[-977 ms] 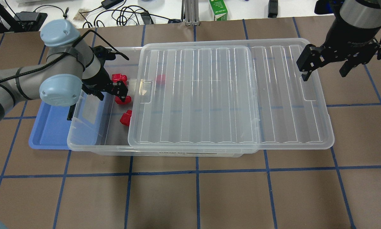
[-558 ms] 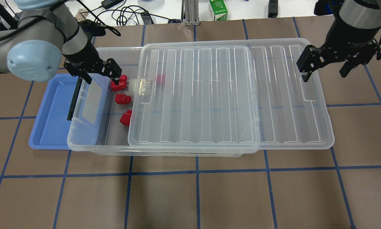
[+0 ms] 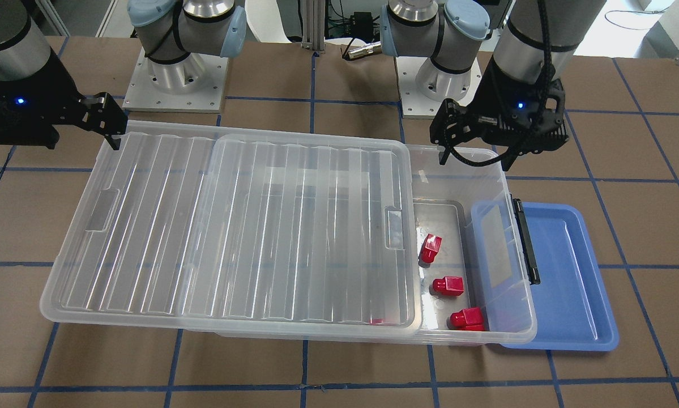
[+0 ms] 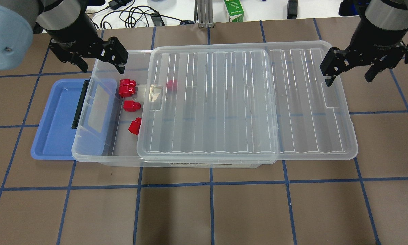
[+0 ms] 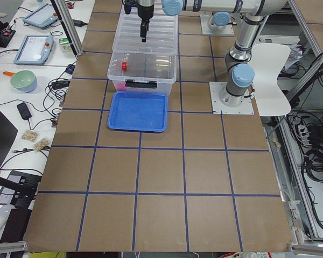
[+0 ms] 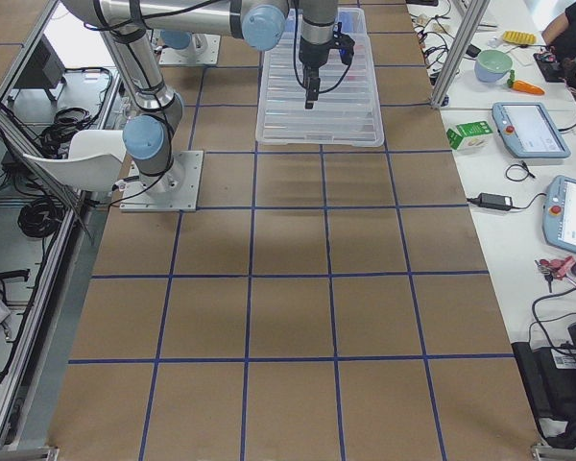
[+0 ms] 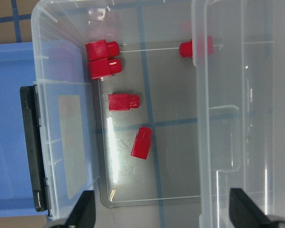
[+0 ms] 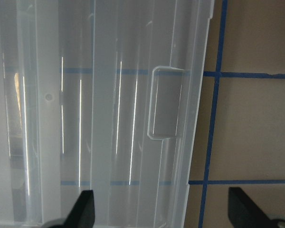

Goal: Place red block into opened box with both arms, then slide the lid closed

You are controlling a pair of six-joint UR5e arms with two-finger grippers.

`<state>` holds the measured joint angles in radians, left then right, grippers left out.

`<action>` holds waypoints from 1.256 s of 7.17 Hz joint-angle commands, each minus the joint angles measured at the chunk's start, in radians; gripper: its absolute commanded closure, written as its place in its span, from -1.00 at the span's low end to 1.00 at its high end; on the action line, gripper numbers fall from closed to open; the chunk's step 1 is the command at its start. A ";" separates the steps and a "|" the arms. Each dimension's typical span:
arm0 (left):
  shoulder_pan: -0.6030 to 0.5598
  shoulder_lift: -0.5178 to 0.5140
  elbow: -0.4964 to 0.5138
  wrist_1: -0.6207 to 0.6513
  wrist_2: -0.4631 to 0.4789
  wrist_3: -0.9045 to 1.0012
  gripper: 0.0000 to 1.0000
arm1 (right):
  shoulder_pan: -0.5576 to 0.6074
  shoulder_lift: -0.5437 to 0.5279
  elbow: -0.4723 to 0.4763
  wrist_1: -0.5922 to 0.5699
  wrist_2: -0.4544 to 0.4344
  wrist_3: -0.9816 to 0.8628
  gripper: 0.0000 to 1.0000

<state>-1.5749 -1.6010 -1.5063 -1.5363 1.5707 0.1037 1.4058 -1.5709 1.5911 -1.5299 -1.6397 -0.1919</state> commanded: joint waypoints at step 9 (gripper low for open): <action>0.039 0.047 0.000 -0.036 0.026 -0.009 -1.00 | -0.222 0.149 0.131 -0.220 0.006 -0.224 -1.00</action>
<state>-1.5358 -1.5567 -1.5061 -1.5691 1.5892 0.0956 1.1824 -1.4232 1.7054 -1.7457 -1.6349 -0.4181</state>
